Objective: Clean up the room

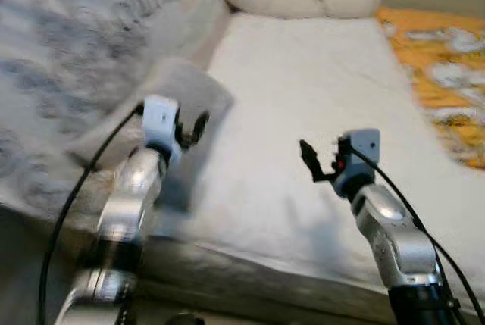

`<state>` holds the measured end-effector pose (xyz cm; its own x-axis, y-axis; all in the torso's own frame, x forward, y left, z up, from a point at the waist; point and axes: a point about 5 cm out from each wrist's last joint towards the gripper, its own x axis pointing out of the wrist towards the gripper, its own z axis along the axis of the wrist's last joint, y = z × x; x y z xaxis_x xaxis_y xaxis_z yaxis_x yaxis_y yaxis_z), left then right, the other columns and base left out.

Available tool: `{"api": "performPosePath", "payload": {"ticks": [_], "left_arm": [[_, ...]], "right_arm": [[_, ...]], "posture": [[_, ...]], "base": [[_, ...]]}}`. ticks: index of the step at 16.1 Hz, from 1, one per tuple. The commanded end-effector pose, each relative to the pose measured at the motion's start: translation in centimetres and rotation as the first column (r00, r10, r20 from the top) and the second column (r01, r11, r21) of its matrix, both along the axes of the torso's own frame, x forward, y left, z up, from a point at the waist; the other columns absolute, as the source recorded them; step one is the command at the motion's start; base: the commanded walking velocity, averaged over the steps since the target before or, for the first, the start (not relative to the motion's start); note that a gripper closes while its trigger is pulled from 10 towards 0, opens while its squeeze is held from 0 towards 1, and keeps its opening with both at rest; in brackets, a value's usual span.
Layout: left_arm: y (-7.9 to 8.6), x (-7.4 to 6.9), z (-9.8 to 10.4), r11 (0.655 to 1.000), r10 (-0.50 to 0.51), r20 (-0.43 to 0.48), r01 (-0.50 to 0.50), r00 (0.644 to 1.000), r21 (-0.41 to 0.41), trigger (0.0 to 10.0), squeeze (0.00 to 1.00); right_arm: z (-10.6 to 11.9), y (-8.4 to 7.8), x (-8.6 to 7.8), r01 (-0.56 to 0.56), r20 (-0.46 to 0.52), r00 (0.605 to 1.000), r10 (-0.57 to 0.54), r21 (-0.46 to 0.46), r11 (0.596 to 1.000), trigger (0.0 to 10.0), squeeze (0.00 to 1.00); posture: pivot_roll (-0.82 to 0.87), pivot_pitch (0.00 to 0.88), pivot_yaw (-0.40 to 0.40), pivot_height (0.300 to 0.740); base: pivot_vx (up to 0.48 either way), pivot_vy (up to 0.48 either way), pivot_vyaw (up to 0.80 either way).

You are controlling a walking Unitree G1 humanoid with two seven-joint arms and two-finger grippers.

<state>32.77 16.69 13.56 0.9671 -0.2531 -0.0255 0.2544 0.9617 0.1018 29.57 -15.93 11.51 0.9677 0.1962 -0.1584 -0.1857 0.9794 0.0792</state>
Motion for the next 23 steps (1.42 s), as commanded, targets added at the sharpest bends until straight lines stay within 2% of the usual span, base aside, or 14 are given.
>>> {"api": "performPosePath", "payload": {"ticks": [1, 2, 3, 6, 8, 9, 10, 12, 15, 20, 23], "left_arm": [[1.6, -0.7, 0.1, 0.998, 0.064, -0.014, -0.063, 0.998, 0.021, 10.0, 1.00], [1.9, -1.1, 0.0, 0.997, 0.079, -0.020, -0.079, 0.997, 0.024, 10.0, 1.00], [2.1, -1.5, -0.1, 0.995, 0.100, -0.032, -0.099, 0.994, 0.027, 10.0, 1.00], [1.9, -2.0, -0.1, 0.993, 0.103, -0.044, -0.100, 0.994, 0.069, 10.0, 1.00], [1.6, -2.2, 0.0, 0.993, 0.103, -0.058, -0.098, 0.993, 0.070, 10.0, 1.00], [1.7, -2.2, 0.0, 0.993, 0.110, -0.066, -0.106, 0.992, 0.060, 10.0, 1.00], [1.7, -2.2, 0.0, 0.992, 0.123, -0.073, -0.119, 0.990, 0.051, 10.0, 1.00], [1.7, -2.2, -0.2, 0.990, 0.138, -0.087, -0.134, 0.987, 0.052, 10.0, 1.00], [1.9, -2.2, -0.4, 0.987, 0.153, -0.101, -0.147, 0.983, 0.068, 10.0, 1.00], [2.1, -2.3, -0.4, 0.985, 0.163, -0.108, -0.157, 0.981, 0.069, 10.0, 1.00], [2.0, -2.2, -0.3, 0.985, 0.165, -0.108, -0.158, 0.980, 0.075, 10.0, 1.00]], "right_arm": [[0.6, 0.3, 0.4, 0.005, 0.032, 0.999, -0.005, -0.003, 1.000, 10.0, 0.59], [0.4, 0.3, 0.4, 0.008, 0.028, 1.000, -0.008, 0.000, 1.000, 10.0, 0.38], [0.4, 0.3, 0.4, 0.011, 0.025, 1.000, -0.012, 0.002, 1.000, 10.0, 0.00], [0.2, 0.4, 0.5, 0.028, 0.022, 0.999, -0.028, 0.013, 1.000, 10.0, 0.00], [0.1, 0.2, 0.8, 0.052, 0.014, 0.999, -0.052, 0.046, 0.998, 10.0, 0.00], [-0.5, 0.6, 0.7, 0.017, -0.028, 0.999, -0.016, 0.039, 0.999, 10.0, 0.00], [-1.1, 0.7, 0.5, 0.029, -0.064, 0.998, -0.027, 0.022, 0.999, 10.0, 0.00], [-1.0, 0.6, 0.7, 0.052, -0.035, 0.998, -0.052, 0.003, 0.999, 10.0, 0.00], [-1.4, 0.4, 0.8, 0.076, -0.057, 0.995, -0.078, -0.034, 0.997, 10.0, 0.00], [-1.4, 0.2, 0.8, 0.107, -0.053, 0.993, -0.107, -0.015, 0.994, 10.0, 0.00], [-1.9, 0.0, 0.9, 0.145, -0.063, 0.987, -0.151, -0.094, 0.985, 10.0, 0.00]], "posture": [[0.03, 0.000, -0.010, 0.740], [0.03, 0.000, -0.016, 0.740], [0.04, 0.000, -0.023, 0.740], [0.04, 0.000, -0.027, 0.740], [0.04, 0.000, -0.021, 0.740], [0.04, 0.000, -0.020, 0.740], [0.04, 0.000, -0.021, 0.740], [0.05, 0.000, -0.022, 0.740], [0.05, 0.000, -0.020, 0.740], [0.05, 0.000, -0.018, 0.740], [0.06, 0.000, -0.020, 0.740]], "base": [[0.000, -0.480, 0.00], [0.000, -0.480, 0.00], [0.000, -0.480, 0.00], [0.000, -0.466, 0.00], [0.000, -0.465, 0.00], [0.000, -0.465, 0.00], [0.000, -0.469, 0.00], [0.000, -0.469, 0.00], [0.000, -0.469, 0.00], [0.000, -0.469, 0.00], [0.000, -0.467, 0.00]]}}
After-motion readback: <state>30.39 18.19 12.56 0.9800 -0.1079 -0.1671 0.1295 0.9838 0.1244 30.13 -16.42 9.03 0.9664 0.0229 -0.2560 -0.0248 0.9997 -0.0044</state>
